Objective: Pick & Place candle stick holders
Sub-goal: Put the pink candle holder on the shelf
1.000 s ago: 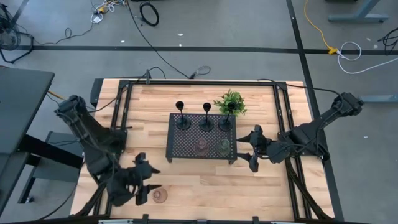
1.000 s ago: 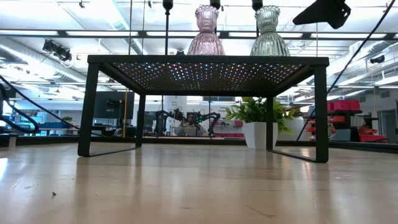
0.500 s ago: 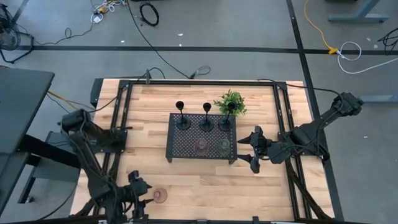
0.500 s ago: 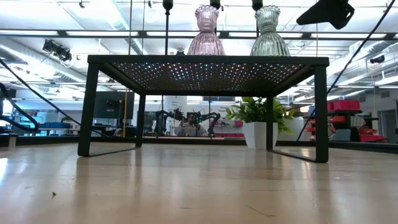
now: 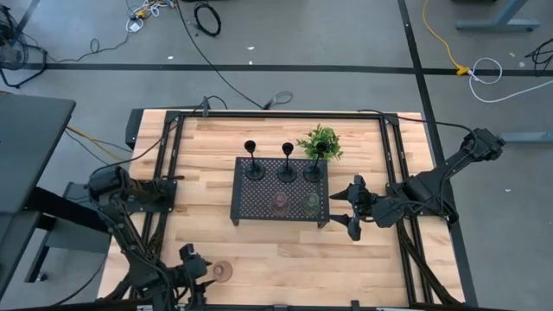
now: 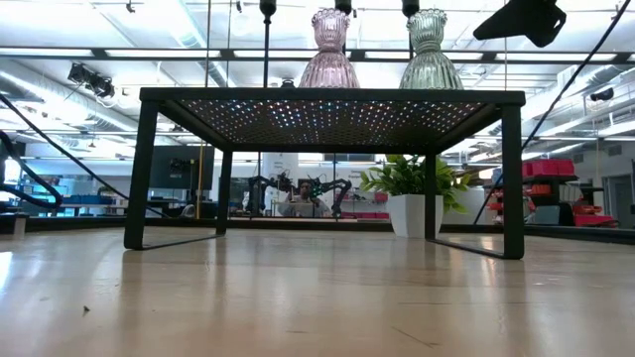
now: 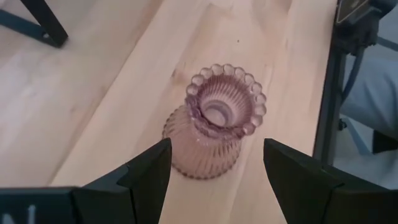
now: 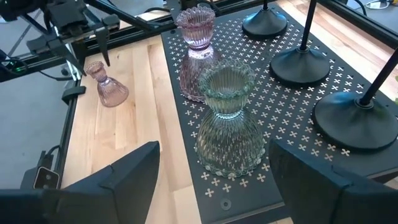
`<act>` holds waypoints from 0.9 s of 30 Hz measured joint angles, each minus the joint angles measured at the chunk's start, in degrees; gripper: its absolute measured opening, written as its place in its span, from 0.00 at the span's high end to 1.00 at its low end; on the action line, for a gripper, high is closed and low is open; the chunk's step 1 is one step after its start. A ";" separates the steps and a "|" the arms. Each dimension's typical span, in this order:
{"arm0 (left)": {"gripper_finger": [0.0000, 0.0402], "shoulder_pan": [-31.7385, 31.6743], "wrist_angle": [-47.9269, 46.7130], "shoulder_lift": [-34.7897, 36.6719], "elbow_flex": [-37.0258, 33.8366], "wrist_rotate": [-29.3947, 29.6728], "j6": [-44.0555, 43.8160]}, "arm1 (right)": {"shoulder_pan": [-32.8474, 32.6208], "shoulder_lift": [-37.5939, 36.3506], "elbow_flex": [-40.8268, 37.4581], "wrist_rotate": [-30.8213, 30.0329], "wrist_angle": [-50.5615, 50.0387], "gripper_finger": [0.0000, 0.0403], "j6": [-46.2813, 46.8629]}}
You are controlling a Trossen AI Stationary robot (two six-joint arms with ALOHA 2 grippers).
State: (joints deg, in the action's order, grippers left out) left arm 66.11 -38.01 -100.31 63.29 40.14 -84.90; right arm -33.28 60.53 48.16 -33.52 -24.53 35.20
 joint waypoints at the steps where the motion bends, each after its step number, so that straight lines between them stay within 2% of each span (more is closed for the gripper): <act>1: 0.37 0.00 0.07 -0.36 0.00 0.64 -0.01 | 0.00 0.02 0.00 -0.02 0.00 0.26 0.00; 9: 0.37 -0.13 -0.23 -1.07 0.00 5.89 0.66 | 0.00 0.00 0.00 -0.02 0.07 0.26 0.15; 17: 0.37 -1.44 0.38 -1.05 0.00 7.74 3.11 | 0.00 0.02 0.00 -0.02 0.09 0.26 0.15; 27: 0.37 -3.69 1.45 -2.23 0.02 4.98 4.63 | 0.00 0.02 0.00 -0.02 0.12 0.26 0.13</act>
State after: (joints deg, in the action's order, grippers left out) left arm 62.41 -36.56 -102.54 63.31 45.12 -80.27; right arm -33.28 60.55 48.16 -33.54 -24.42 35.33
